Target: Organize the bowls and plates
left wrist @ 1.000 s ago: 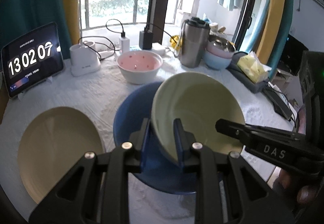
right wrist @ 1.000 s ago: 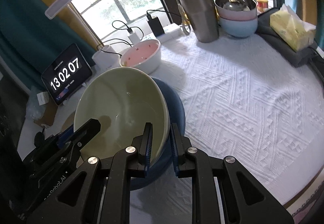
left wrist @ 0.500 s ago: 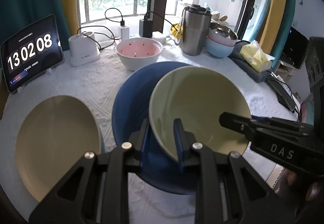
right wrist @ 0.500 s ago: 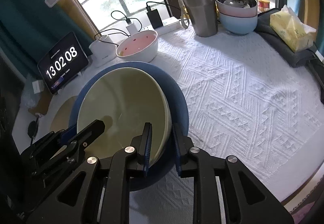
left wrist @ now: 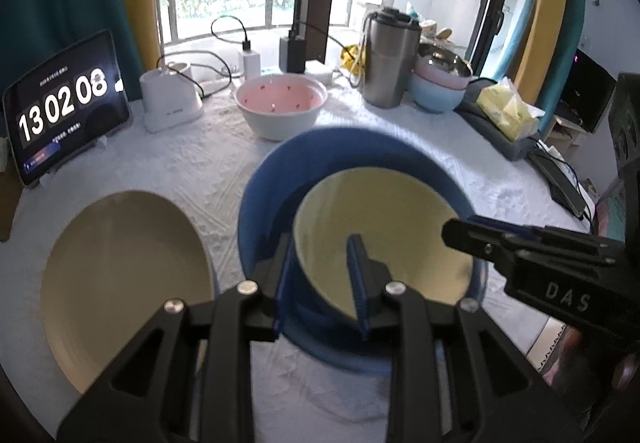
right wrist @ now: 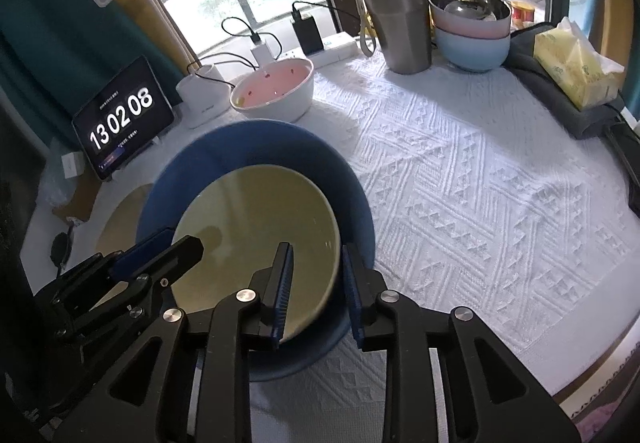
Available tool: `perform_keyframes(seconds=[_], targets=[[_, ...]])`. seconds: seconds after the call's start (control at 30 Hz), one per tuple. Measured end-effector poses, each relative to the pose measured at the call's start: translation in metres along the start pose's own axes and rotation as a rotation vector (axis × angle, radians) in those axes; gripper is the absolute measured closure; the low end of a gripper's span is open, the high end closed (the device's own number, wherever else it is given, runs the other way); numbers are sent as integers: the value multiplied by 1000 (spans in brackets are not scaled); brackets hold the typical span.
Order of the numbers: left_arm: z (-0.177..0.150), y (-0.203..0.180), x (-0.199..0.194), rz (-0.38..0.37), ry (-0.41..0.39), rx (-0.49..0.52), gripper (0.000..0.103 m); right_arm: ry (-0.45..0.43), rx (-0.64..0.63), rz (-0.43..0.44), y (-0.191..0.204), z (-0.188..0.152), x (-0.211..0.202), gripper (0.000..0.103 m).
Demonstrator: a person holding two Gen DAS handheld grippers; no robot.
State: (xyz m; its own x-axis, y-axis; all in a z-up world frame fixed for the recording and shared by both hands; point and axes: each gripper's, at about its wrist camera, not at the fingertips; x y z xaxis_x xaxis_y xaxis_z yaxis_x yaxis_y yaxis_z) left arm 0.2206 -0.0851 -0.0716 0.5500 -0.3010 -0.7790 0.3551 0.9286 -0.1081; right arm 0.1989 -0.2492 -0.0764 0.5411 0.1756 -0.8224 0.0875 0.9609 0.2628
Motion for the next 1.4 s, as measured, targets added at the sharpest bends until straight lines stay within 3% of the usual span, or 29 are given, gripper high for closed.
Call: perform_keyframes(seconds=[0.1,1.4], targets=[[3,0,-6,1,-19,5,75,-26,-19,40,2,2,-7,76],[47,18,-34,11,-126,-16,68,-73,-51,32,21,39,-22,76]])
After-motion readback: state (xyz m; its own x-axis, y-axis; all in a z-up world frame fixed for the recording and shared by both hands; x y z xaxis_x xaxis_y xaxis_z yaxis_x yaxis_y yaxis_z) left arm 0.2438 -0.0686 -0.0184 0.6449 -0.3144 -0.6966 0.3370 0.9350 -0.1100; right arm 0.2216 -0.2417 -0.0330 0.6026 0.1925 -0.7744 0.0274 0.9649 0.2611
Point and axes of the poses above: each gripper's, at about its wrist camera, not at the fingertips, and x roughly the way its jaws point, y to its left, z to its top, and after that the axes turned 5 degrees about y, right-handed
